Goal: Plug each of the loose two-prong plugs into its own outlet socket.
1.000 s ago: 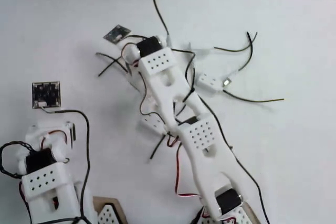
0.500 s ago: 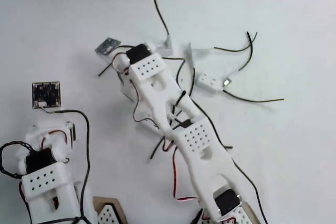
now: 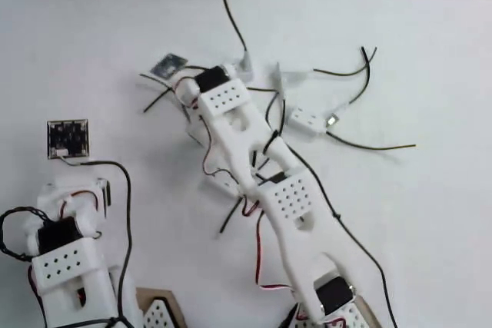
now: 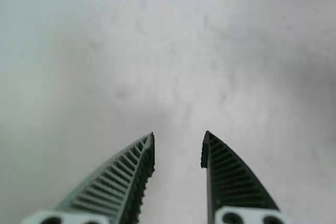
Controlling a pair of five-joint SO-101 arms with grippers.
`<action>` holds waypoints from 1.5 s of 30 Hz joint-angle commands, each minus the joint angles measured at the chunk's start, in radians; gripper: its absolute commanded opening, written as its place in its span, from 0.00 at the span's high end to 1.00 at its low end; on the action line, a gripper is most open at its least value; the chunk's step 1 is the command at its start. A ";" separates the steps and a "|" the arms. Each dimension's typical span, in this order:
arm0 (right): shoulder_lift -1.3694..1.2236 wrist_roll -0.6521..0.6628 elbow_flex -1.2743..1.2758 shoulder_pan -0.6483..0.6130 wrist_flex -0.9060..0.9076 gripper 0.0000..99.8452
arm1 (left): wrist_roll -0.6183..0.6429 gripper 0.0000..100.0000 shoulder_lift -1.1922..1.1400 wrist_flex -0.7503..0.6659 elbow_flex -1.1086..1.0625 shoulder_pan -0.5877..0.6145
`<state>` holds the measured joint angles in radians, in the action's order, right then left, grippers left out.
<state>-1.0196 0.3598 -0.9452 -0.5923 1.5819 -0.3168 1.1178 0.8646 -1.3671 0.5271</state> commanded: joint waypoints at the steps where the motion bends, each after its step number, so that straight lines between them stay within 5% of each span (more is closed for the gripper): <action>1: -0.012 0.002 -0.020 0.016 -0.002 0.88 | 0.005 0.84 0.016 -0.023 0.003 -0.016; 10: -0.004 0.066 -0.032 0.036 -0.001 0.99 | 0.005 0.84 0.016 -0.023 0.003 -0.016; 19: -0.004 0.064 -0.071 0.041 0.058 0.90 | 0.005 0.84 0.016 -0.023 0.003 -0.016; 31: -0.035 0.069 -0.169 0.042 0.125 0.90 | 0.005 0.84 0.016 -0.023 0.003 -0.016; 37: -0.056 0.071 -0.169 0.045 0.073 0.98 | 0.005 0.84 0.016 -0.023 0.003 -0.016; 45: -0.048 0.064 -0.170 0.047 0.073 0.90 | 0.005 0.84 0.016 -0.023 0.003 -0.016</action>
<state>-1.0840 0.4196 -1.0848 -0.5600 1.6694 -0.3168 1.1178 0.8631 -1.3671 0.5271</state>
